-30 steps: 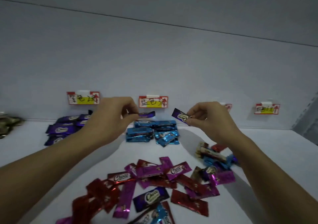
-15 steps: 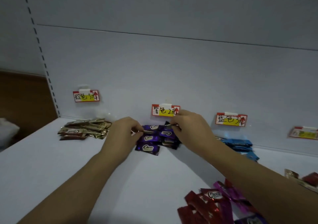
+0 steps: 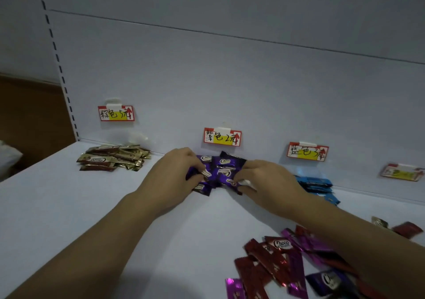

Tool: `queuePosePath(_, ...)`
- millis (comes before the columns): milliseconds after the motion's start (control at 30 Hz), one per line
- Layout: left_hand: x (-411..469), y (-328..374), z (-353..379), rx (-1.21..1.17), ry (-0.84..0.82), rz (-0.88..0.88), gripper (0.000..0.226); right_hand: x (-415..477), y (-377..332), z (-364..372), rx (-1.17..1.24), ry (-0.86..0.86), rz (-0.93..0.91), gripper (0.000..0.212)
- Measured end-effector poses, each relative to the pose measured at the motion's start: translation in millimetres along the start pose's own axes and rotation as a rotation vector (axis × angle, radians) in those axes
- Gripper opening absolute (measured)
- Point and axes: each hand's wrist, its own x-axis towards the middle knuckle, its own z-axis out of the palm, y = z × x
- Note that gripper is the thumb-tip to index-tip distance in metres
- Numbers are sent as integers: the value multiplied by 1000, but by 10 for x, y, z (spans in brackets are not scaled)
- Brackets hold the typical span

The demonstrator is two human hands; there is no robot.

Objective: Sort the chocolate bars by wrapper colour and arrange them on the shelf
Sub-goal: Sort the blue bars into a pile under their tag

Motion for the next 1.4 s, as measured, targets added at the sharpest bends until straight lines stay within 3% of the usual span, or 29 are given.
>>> queuePosePath(200, -75, 308, 68, 131, 31, 132, 23, -407, 262, -265, -26, -28, 58, 27)
queuePosePath(667, 467, 2220, 717, 180, -319, 482, 37, -2057, 1526, -695, -101, -137, 465, 27)
queuePosePath(867, 637, 2884, 1224, 105, -487, 427, 42, -2347, 1866, -608, 3, -170, 572, 32)
queuePosePath(967, 706, 3047, 1462, 66, -606, 354, 44, -2328, 1890, -599, 101, -163, 528, 27)
queuePosePath(1067, 740, 3111, 1617, 66, -668, 319, 46, -2296, 1822, -550, 162, -264, 462, 28)
queuePosePath(1200, 802, 3151, 1597, 57, -757, 338, 42, -2298, 1812, -417, 191, -320, 476, 26)
queuePosePath(1400, 803, 3168, 1486, 102, -760, 364, 38, -2286, 1821, -497, 218, -267, 508, 23)
